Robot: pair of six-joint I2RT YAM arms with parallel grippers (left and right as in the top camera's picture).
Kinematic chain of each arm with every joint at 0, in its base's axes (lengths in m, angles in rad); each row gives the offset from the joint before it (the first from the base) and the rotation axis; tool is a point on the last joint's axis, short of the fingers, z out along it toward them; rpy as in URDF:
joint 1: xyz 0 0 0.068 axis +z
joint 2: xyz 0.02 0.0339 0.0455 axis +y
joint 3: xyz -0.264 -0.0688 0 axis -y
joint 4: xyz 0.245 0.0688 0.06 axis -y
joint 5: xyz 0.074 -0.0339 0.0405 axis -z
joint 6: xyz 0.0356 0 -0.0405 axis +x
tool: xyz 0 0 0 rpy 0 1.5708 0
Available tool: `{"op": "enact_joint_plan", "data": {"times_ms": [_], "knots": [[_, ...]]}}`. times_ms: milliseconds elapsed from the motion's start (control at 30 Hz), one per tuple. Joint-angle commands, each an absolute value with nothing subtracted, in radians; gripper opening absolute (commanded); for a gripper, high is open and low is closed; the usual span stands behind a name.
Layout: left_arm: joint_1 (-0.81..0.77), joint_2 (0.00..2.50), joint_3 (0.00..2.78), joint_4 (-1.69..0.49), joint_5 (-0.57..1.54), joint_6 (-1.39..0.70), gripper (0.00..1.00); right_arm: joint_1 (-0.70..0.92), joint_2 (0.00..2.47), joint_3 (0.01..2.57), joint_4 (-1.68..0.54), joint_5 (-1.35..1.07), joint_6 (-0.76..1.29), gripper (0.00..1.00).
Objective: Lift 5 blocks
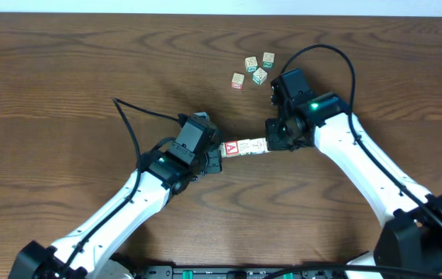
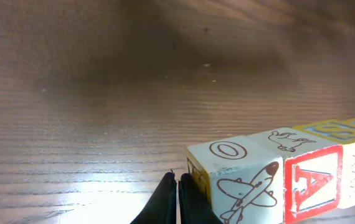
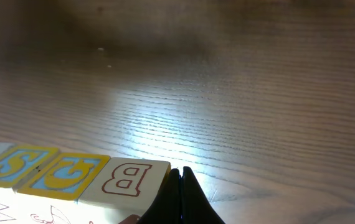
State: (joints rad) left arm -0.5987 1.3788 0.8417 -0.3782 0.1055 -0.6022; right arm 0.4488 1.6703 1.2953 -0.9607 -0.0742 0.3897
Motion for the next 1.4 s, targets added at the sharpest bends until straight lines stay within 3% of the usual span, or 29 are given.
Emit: {"op": "enact_joint_plan", "data": {"times_ms": [0, 1367], "knots": [[-0.677, 1.375, 0.883, -0.308, 0.353, -0.585, 0.07, 0.552, 1.701, 1.328, -0.923, -0.371, 0.397, 0.01], [-0.677, 1.495, 0.881, -0.297, 0.324, -0.577, 0.07, 0.578, 1.83, 1.325, -0.905, -0.341, 0.368, 0.01]]}}
